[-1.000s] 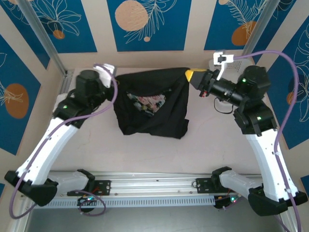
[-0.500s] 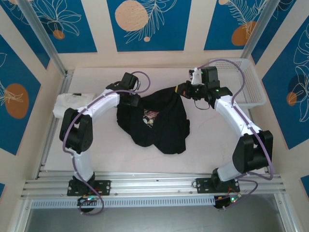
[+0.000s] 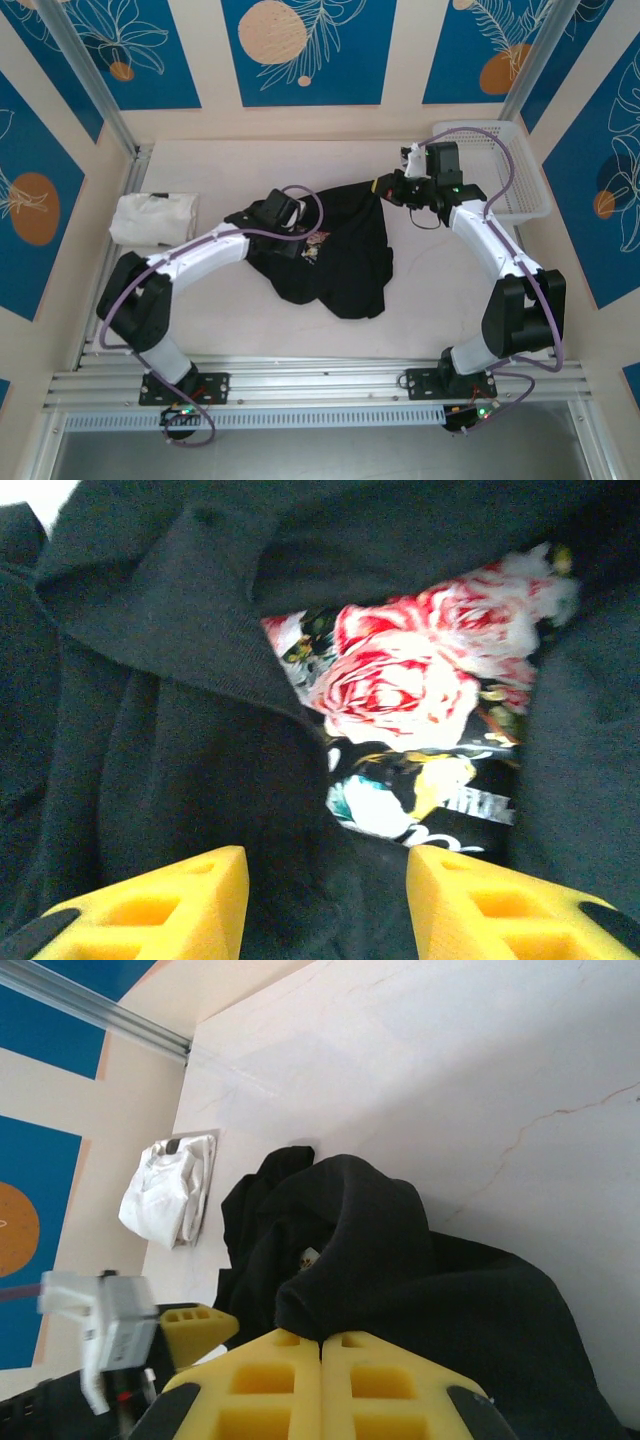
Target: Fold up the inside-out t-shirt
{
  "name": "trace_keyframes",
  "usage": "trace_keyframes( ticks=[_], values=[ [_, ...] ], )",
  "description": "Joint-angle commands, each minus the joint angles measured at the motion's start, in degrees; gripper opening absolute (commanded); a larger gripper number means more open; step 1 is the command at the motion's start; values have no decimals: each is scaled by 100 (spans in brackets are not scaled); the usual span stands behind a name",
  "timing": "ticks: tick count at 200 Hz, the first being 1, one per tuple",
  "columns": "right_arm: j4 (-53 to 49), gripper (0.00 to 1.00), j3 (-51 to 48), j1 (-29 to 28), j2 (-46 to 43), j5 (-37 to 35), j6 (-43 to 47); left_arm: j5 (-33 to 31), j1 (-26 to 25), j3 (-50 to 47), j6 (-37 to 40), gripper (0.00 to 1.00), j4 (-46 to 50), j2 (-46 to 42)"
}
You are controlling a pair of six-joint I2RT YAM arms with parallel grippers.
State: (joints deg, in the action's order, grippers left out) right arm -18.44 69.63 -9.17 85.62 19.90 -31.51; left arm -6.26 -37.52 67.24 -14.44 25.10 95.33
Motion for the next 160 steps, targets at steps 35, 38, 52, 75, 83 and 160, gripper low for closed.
trace_keyframes(
  ticks=[35, 38, 52, 75, 83, 160],
  values=[
    [128, 0, -108, 31, -129, 225, 26, -744, 7, 621, 280, 43, -61, 822],
    [123, 0, -108, 29, -133, 225, 30, -776, 5, 623, 283, 43, -71, 839],
    [112, 0, -108, 38, -151, 225, 24, -916, 14, 632, 297, 40, -101, 881],
    [103, 0, -123, 46, -155, 233, 39, -1006, 50, 599, 301, 35, -176, 877],
    [103, 0, -125, 44, -160, 234, 39, -1003, 64, 591, 288, 32, -202, 865],
    [-95, 0, -41, 253, -359, 105, 168, -977, 282, 534, 395, 0, -58, 184]
  ],
)
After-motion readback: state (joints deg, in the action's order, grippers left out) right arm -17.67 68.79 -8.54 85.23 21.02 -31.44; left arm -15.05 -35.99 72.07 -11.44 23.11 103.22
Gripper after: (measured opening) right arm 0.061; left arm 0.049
